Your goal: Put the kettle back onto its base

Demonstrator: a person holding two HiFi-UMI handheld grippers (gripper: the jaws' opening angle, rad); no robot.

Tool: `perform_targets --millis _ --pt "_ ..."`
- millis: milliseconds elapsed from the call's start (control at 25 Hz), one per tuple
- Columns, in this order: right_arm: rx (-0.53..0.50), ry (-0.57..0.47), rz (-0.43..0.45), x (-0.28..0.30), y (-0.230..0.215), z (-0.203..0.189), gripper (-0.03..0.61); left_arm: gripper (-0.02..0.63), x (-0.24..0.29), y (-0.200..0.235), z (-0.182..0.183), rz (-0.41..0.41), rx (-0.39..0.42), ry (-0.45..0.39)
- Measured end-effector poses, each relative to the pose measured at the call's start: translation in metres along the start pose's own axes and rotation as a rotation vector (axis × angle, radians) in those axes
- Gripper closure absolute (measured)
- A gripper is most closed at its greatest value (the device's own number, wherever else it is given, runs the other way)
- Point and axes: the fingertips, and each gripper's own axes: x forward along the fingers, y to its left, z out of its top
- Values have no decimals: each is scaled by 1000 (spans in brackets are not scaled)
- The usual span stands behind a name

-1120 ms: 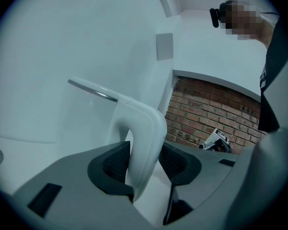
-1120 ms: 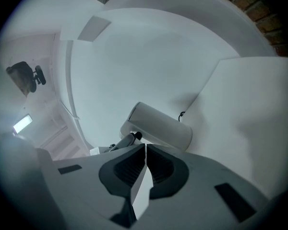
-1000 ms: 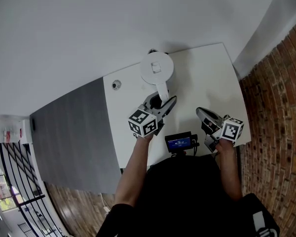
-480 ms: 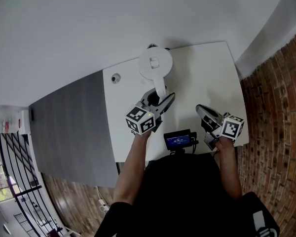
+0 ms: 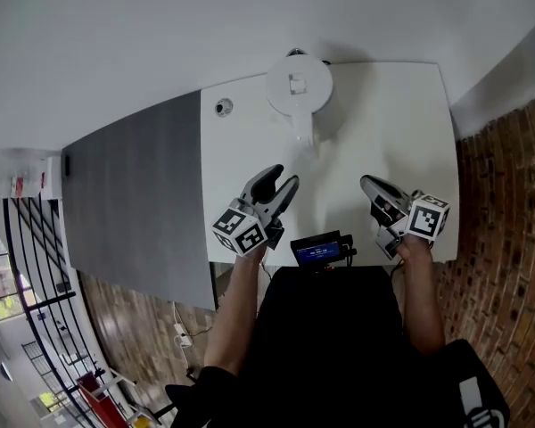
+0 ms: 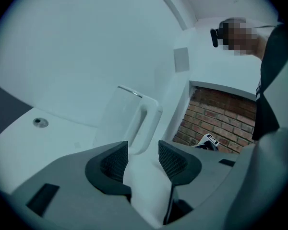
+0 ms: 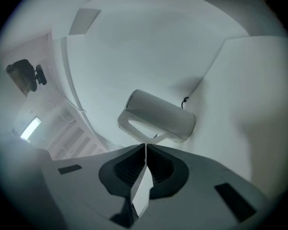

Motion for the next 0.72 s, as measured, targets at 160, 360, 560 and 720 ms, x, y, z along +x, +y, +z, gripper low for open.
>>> perform_targets --millis 160,360,560,720 --pt "-35 28 7 11 4 1 560 417 -46 8 -18 68 -149 -46" --pt "-58 -12 -20 5 17 -2 560 468 -86 8 -27 33 -303 -162" --pt "-54 -62 -117 -11 28 -35 560 515 -105 -13 -25 -121 -345 -194" --pt "-19 -130 -164 -14 55 -81 560 524 -132 -29 -24 -245 -383 -193"
